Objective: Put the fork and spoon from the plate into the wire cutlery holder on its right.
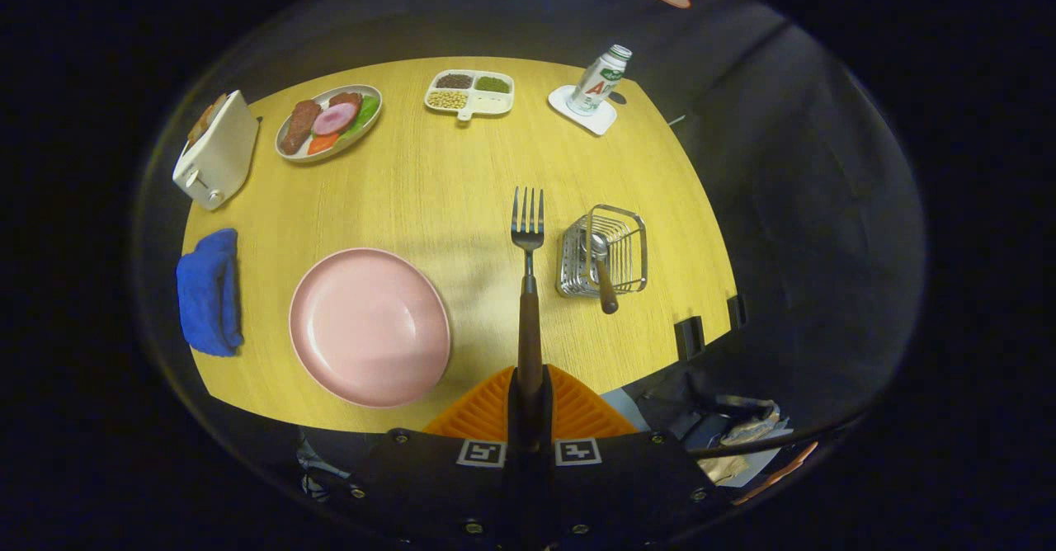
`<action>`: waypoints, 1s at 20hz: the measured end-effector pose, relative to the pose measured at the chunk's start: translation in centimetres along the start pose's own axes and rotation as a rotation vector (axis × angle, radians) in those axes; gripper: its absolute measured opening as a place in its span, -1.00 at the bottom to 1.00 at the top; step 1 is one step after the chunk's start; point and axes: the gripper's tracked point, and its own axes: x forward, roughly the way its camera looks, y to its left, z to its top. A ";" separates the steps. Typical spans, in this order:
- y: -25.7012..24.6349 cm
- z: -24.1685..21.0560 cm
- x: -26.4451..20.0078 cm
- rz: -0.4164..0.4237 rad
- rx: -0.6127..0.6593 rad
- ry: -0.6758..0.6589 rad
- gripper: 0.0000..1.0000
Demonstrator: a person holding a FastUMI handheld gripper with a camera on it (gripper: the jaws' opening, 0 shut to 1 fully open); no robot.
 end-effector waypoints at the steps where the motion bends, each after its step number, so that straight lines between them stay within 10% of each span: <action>1: -0.7 0.1 0.1 -0.006 0.019 0.006 -0.85; 20: -6.4 0.3 4.8 -0.022 0.207 0.148 -0.85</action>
